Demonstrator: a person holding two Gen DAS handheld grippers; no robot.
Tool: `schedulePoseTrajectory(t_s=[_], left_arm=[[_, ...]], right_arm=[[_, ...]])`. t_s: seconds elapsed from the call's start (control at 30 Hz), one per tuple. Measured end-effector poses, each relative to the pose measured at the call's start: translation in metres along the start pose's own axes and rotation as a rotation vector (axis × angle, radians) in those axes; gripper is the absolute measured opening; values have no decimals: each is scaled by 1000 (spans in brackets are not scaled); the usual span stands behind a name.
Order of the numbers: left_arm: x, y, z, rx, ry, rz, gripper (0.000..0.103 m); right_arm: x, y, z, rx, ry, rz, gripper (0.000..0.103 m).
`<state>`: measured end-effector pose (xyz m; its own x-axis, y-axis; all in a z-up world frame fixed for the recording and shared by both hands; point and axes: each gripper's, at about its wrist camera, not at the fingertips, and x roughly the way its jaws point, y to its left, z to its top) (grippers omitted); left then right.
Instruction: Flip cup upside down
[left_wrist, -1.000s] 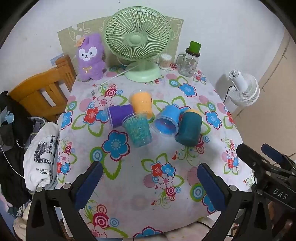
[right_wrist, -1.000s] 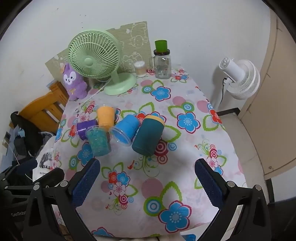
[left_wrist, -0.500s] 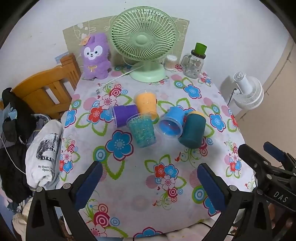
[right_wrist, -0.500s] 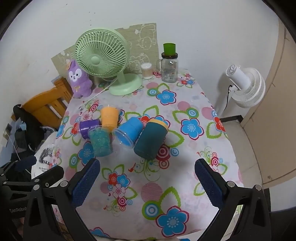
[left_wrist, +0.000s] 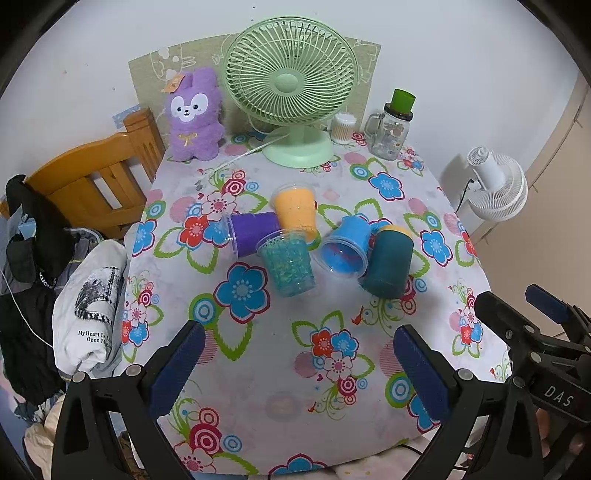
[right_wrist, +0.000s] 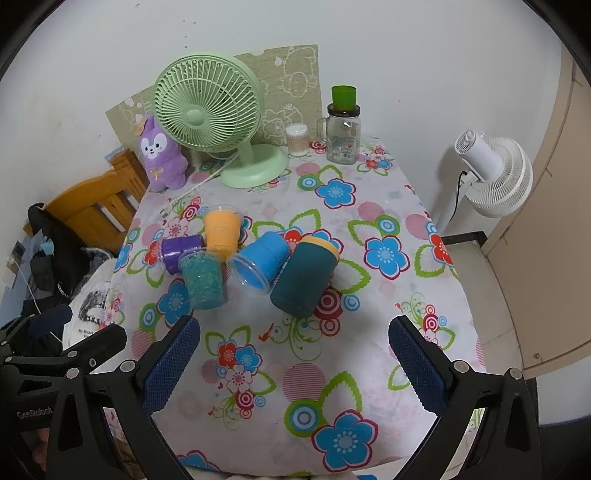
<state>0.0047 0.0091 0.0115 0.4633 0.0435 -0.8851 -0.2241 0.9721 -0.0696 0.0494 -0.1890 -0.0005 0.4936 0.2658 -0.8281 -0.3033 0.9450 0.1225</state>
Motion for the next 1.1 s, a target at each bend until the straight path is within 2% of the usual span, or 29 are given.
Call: schedulePoseTrajectory(t_s=[0.53,1.1], left_arm=[[5,1,-1,4,6,2,103],[25,-4,28,51,20,20,103]], right_arm=[[4,2,2,-5,17,-3,103],[24,-1,35,-28,49,18,103]])
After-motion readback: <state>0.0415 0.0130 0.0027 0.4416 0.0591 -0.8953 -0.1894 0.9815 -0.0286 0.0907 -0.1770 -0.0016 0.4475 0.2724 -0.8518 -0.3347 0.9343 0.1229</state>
